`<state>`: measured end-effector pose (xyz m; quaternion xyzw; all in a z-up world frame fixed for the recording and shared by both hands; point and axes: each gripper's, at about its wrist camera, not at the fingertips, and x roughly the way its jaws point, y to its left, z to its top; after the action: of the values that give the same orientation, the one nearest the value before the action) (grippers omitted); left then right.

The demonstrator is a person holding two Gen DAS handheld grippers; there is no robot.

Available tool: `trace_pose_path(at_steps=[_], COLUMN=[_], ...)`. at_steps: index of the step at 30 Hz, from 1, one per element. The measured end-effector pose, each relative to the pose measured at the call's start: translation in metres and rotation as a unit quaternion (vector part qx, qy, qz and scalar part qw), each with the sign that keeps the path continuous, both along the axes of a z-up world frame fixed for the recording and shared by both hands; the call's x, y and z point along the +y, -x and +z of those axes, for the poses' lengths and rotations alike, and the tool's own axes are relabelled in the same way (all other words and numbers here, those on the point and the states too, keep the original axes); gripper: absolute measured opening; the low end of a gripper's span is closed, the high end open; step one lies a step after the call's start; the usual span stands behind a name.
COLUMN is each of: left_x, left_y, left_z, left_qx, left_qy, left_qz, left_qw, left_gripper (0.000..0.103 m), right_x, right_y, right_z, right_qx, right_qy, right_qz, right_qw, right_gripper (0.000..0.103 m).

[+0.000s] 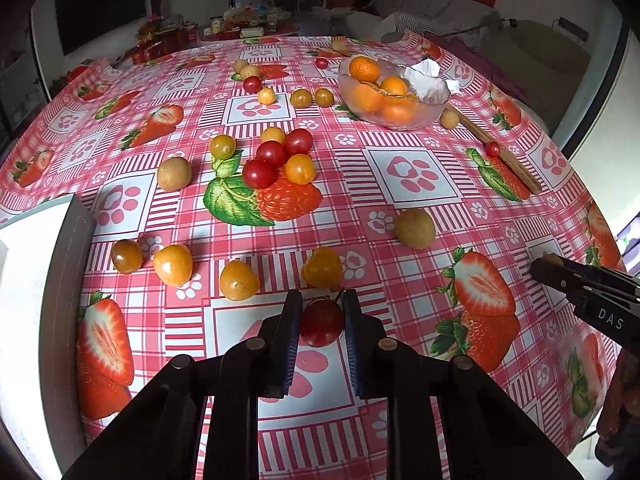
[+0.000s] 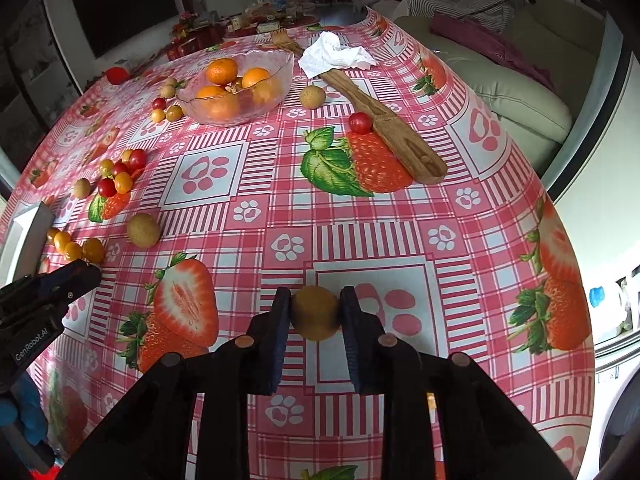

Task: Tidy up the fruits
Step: 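Grasp a brown round fruit with the right gripper while the left gripper grasps a red cherry tomato, then carry both fruits into the white tray and open both grippers to release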

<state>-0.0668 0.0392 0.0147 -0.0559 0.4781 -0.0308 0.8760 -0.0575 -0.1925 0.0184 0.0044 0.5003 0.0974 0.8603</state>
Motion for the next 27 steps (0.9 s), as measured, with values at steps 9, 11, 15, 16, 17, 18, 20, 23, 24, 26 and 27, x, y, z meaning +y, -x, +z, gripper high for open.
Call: trace_pose_path(at_steps=[9, 11, 15, 16, 17, 18, 20, 23, 24, 26, 27], left_x=[0.016, 0.024, 0.047, 0.054, 0.062, 0.071, 0.089, 0.117, 0.127, 0.146, 0.155], left_y=[0.025, 0.032, 0.046, 0.05, 0.054, 0.059, 0.067, 0.08, 0.084, 0.092, 0.095], left_z=[0.017, 0.023, 0.034, 0.037, 0.04, 0.042, 0.045, 0.046, 0.045, 0.042, 0.039], left_qx=[-0.015, -0.021, -0.028, -0.031, -0.035, -0.037, -0.04, -0.042, -0.041, -0.039, -0.037], left_qy=[0.021, 0.021, 0.026, 0.025, 0.023, 0.021, 0.016, 0.005, 0.002, -0.002, -0.004], left_qz=[-0.004, 0.0, 0.016, 0.022, 0.028, 0.036, 0.051, 0.076, 0.084, 0.101, 0.109], left_qw=[0.9997, 0.9996, 0.9991, 0.999, 0.9987, 0.9985, 0.9977, 0.9962, 0.9956, 0.9942, 0.9934], left_gripper=[0.022, 0.022, 0.022, 0.022, 0.022, 0.022, 0.022, 0.022, 0.022, 0.022, 0.022], right_x=[0.01, 0.018, 0.038, 0.044, 0.051, 0.058, 0.075, 0.106, 0.118, 0.141, 0.154], right_y=[0.02, 0.024, 0.03, 0.032, 0.033, 0.035, 0.038, 0.042, 0.043, 0.045, 0.046], right_z=[0.015, 0.021, 0.031, 0.034, 0.036, 0.038, 0.044, 0.05, 0.052, 0.055, 0.056], right_qx=[0.02, 0.02, 0.02, 0.02, 0.021, 0.021, 0.02, 0.02, 0.02, 0.023, 0.025], right_qy=[-0.077, -0.084, -0.097, -0.1, -0.103, -0.106, -0.108, -0.112, -0.115, -0.12, -0.121], right_qz=[0.009, 0.017, 0.036, 0.041, 0.047, 0.053, 0.069, 0.098, 0.108, 0.128, 0.138], right_qw=[0.997, 0.996, 0.994, 0.994, 0.993, 0.993, 0.991, 0.989, 0.987, 0.984, 0.983], right_gripper=[0.028, 0.028, 0.028, 0.028, 0.028, 0.028, 0.028, 0.028, 0.028, 0.028, 0.028])
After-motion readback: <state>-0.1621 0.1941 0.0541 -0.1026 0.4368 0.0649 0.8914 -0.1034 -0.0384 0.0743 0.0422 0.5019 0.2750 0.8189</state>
